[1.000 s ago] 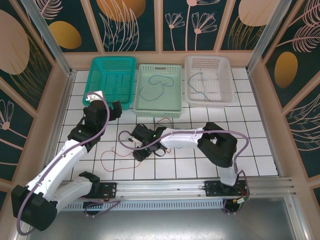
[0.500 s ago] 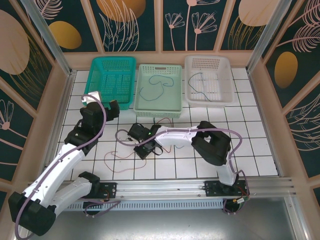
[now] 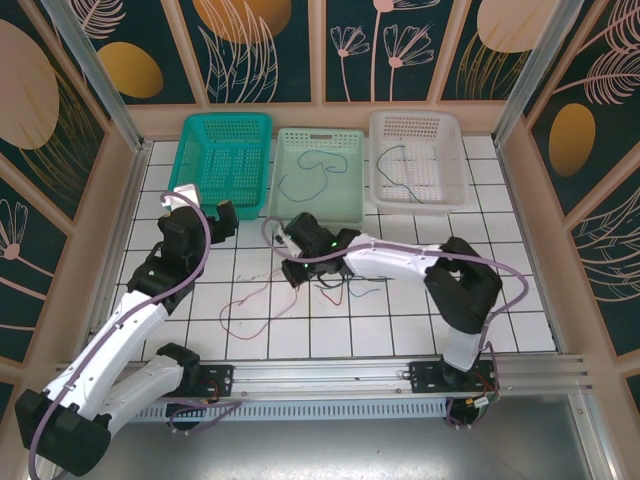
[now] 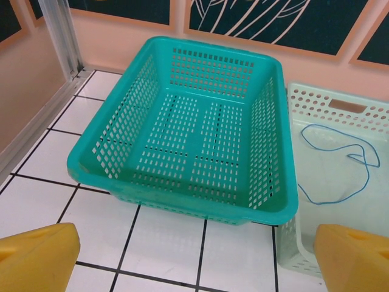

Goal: Untangle the cables
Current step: Pick up the cable from the bottom-center of the table, then place the cable into the container.

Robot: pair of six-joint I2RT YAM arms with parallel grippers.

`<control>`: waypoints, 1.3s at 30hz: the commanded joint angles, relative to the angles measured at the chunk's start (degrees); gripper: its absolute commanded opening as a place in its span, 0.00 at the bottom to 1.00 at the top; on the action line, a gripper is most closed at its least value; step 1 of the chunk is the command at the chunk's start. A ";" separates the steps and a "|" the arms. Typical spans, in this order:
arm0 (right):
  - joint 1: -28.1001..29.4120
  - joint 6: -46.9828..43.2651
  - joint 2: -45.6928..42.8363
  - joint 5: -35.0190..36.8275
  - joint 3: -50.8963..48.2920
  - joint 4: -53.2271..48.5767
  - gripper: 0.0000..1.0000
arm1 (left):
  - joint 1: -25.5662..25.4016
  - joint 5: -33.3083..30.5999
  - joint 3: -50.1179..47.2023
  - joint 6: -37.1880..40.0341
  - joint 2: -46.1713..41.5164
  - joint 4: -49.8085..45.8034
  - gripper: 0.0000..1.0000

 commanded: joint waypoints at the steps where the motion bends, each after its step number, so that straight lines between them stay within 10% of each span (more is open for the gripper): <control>1: -1.08 1.03 -2.66 -3.02 0.38 4.89 0.00 | 0.28 0.44 -0.96 0.68 -1.12 2.79 0.98; 17: -7.50 6.63 -4.79 -9.20 0.73 15.95 0.00 | 0.27 26.14 -8.33 0.82 -9.61 13.46 0.90; 26: -7.96 10.52 -6.83 -7.47 -2.93 23.48 0.00 | 0.28 42.16 -14.89 -11.41 -6.97 25.77 0.86; 39: -8.57 13.23 -6.74 -9.99 -2.82 25.91 0.00 | 0.24 45.16 -20.10 -5.68 -3.80 23.09 0.80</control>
